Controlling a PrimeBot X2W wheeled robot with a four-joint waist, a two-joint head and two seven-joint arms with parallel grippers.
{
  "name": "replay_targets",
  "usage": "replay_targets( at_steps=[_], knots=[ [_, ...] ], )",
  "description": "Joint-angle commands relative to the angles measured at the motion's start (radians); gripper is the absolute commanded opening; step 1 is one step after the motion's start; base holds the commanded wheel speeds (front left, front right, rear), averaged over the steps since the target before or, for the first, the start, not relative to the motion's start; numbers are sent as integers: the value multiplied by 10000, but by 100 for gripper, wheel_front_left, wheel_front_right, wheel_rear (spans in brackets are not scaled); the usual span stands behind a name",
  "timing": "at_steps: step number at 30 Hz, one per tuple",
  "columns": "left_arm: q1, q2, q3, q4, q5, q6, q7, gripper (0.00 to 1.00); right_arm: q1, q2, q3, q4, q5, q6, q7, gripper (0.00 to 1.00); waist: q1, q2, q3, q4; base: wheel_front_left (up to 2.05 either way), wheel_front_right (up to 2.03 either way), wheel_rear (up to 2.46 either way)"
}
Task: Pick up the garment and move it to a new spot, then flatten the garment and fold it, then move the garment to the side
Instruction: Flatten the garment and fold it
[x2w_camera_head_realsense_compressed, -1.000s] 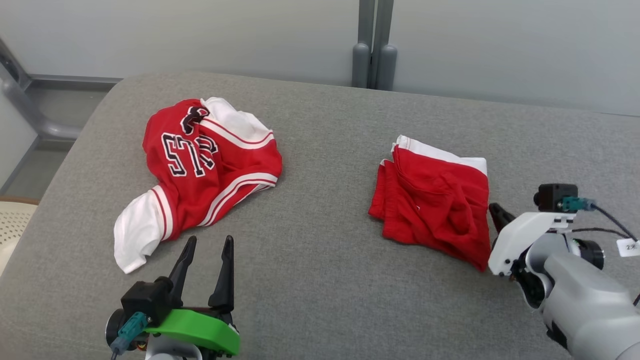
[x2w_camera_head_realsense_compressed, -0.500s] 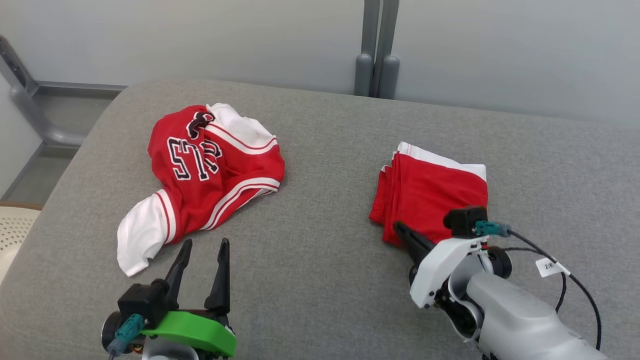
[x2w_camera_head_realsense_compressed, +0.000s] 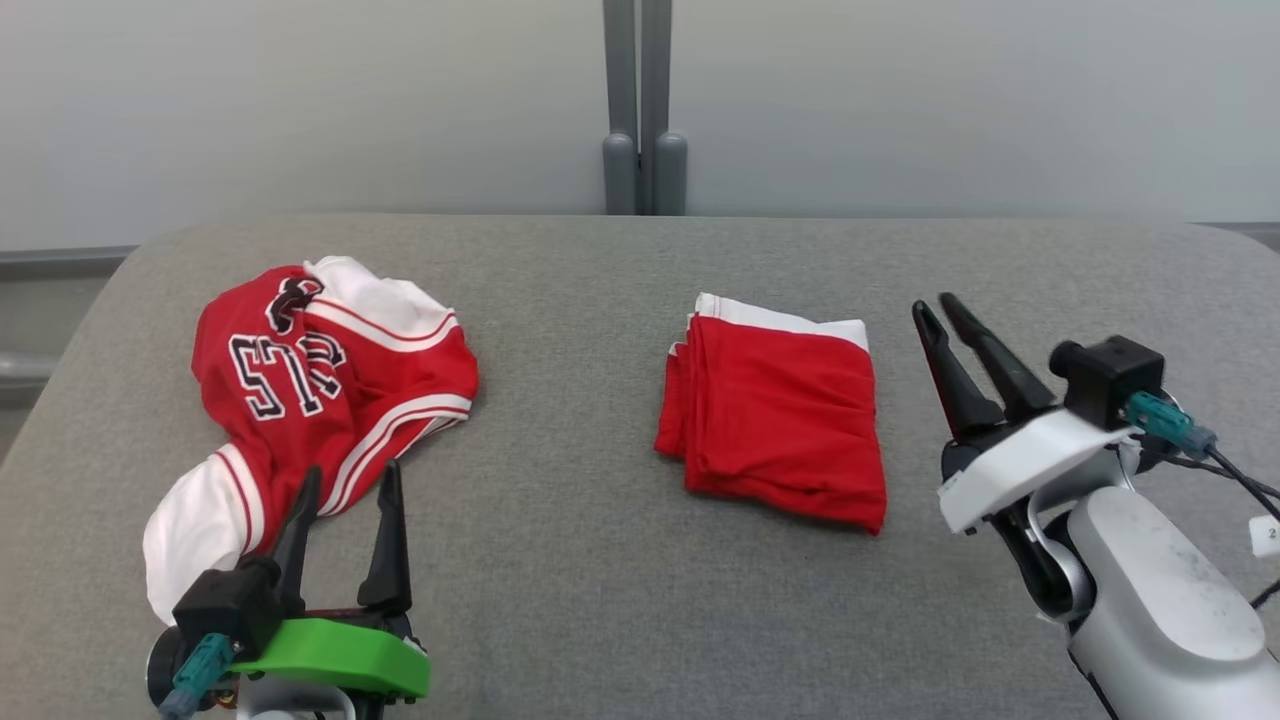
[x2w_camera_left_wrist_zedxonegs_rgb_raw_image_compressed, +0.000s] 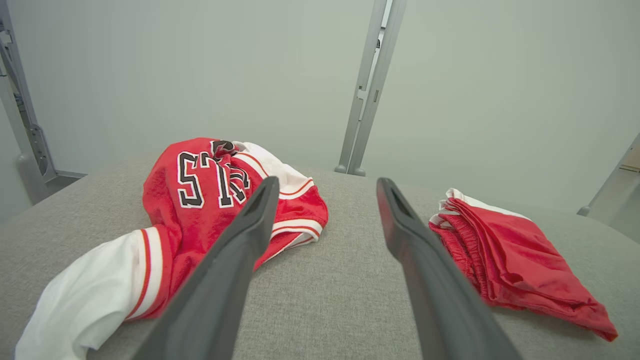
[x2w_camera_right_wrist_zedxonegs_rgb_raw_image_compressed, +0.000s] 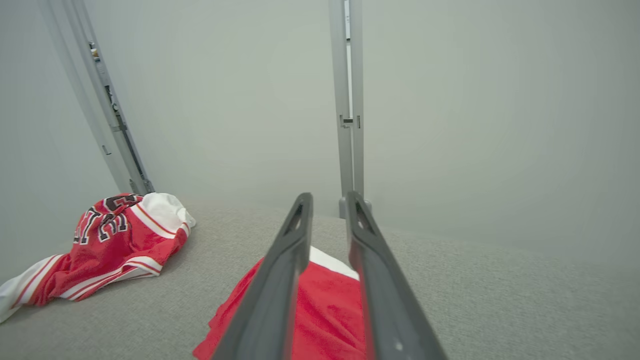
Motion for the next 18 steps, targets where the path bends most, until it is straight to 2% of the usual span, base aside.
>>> replay_targets(
  at_steps=[1,6,11,18],
  knots=[
    [220,78,99,-69,45,100,0,100,412,62,-340,-257,-266,-3,-29,100,0,-1,-131,-491,0,0,0],
    [351,149,273,-295,161,102,0,100,1339,221,-1428,-920,-987,-1,-28,100,0,-1,-122,-892,0,0,0],
    [420,161,269,-382,393,-66,0,100,2265,498,-2448,-1259,-1144,-3,-28,100,0,-1,-69,-1067,0,0,0],
    [536,147,491,-395,840,-31,0,100,2984,851,-3000,-1503,-1671,-1,-28,100,0,-1,14,-1194,0,0,0]
  ],
)
